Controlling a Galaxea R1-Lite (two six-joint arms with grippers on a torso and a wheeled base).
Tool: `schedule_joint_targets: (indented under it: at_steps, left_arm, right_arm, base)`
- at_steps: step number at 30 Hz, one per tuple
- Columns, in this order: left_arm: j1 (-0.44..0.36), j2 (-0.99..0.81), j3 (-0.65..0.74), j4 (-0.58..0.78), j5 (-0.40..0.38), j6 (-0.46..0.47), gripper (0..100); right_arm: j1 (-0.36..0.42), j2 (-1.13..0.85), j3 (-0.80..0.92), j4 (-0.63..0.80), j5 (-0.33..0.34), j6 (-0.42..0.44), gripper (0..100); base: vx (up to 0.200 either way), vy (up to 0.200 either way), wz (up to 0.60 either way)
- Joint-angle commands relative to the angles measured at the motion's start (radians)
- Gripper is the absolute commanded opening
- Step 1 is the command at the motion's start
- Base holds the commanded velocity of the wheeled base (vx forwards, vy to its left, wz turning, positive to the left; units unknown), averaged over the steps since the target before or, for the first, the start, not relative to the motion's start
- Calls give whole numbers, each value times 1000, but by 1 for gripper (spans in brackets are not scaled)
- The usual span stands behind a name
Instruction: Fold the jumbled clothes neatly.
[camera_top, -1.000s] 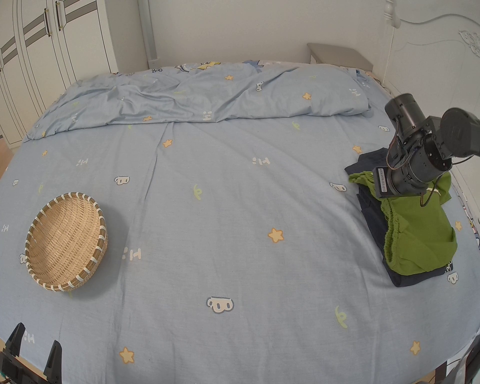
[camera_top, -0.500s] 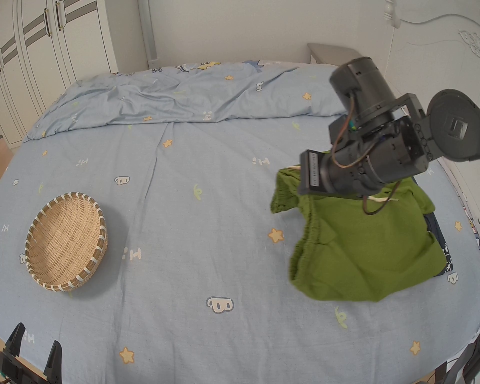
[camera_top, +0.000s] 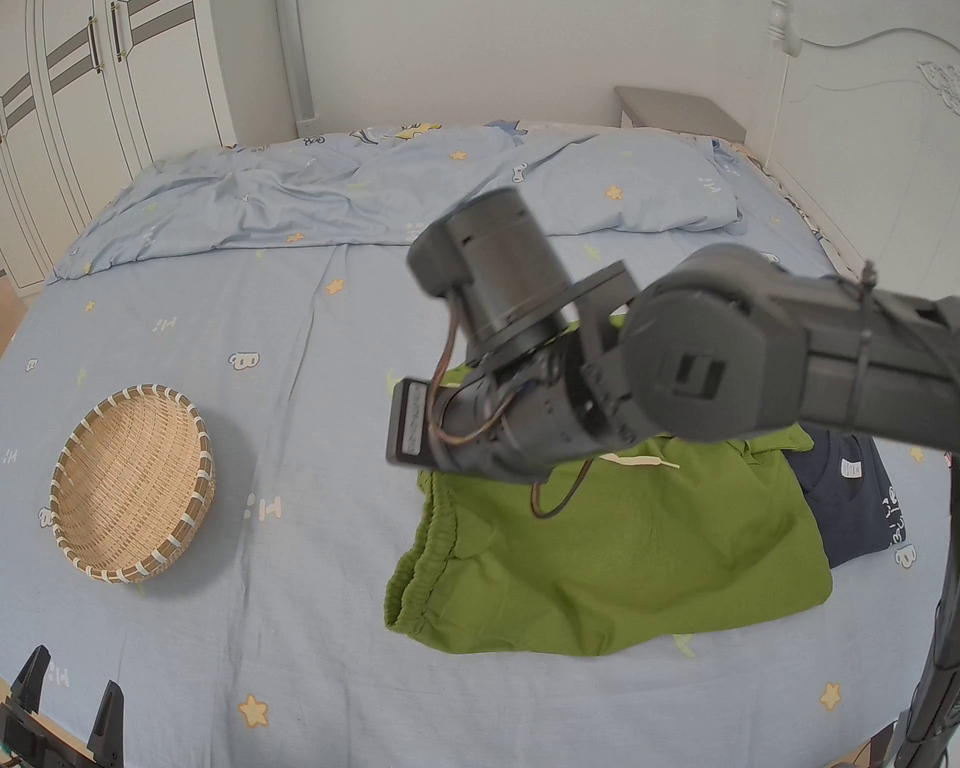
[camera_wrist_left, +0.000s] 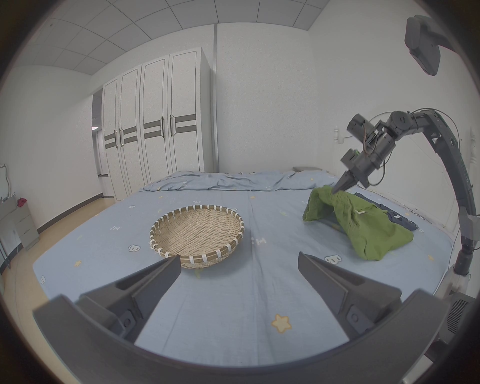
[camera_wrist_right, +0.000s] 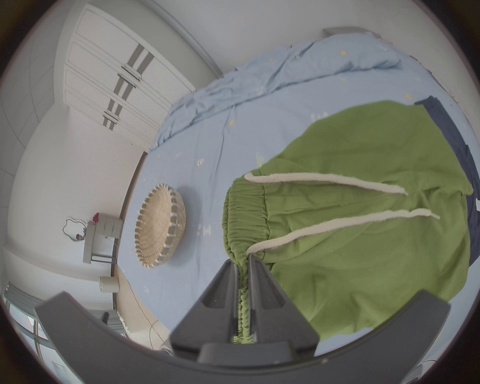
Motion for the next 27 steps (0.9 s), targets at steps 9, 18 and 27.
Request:
schedule_joint_targets:
  at_steps: [9, 18, 27]
  left_arm:
    - [0, -16, 18, 0, -1, 5, 100]
    - [2, -16, 18, -3, 2, 9, 100]
    - [-14, 199, -412, 118, -98, -78, 100]
  right_arm:
    - [22, 73, -4, 14, -2, -1, 100]
    - [16, 59, -4, 74, 0, -4, 100]
    - [-175, -205, -4, 175, 201, 19, 100]
  base:
    - [0, 0, 0]
    - [0, 0, 0]
    - [0, 0, 0]
